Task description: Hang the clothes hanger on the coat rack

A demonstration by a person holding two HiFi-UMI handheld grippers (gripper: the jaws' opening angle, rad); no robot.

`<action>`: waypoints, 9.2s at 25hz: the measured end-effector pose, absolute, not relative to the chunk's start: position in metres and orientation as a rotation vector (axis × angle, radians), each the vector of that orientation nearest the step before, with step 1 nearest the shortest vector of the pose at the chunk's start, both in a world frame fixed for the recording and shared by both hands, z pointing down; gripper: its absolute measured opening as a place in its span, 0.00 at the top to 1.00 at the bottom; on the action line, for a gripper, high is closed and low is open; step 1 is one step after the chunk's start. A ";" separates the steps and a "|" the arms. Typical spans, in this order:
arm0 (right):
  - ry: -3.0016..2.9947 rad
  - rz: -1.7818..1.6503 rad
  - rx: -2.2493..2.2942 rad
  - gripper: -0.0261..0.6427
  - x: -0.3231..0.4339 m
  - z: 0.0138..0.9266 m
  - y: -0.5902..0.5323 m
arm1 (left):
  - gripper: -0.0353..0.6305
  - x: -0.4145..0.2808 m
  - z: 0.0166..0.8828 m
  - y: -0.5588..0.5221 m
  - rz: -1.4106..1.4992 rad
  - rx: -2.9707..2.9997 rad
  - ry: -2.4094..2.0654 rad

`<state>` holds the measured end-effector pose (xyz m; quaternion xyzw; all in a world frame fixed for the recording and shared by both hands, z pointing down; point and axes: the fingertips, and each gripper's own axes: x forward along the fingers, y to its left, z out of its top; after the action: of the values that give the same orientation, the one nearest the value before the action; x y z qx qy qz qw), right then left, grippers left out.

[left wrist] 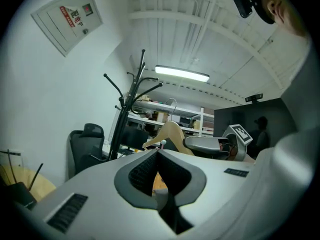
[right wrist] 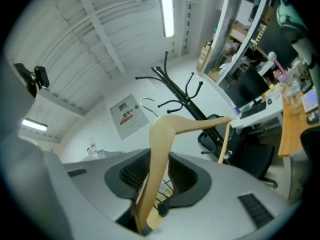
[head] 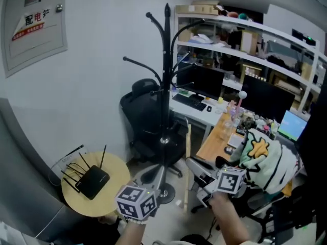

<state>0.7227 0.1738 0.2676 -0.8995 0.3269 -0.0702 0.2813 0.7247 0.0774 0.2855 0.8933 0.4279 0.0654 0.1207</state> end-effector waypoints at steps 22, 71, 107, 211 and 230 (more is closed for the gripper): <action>0.884 -0.337 -2.421 0.77 0.933 0.155 0.342 | 0.96 0.819 0.211 0.213 0.094 2.593 1.440; 1.515 -0.477 -2.028 0.77 1.137 0.165 0.348 | 0.96 0.969 0.244 0.290 0.180 2.730 1.137; 1.786 -0.623 -1.850 0.77 1.087 0.237 0.278 | 0.96 0.954 0.265 0.282 0.201 2.731 0.985; 1.095 0.061 -2.464 0.97 0.717 0.146 0.147 | 0.96 0.700 0.248 0.067 -0.055 2.556 0.925; 1.628 -0.104 -2.291 0.97 0.544 0.267 0.136 | 0.96 0.500 0.313 0.069 -0.018 2.751 0.348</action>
<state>0.5435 0.1362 0.2667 -0.8037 0.5709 -0.0366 0.1638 0.5001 0.0692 0.3134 0.9753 0.1233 -0.0063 0.1834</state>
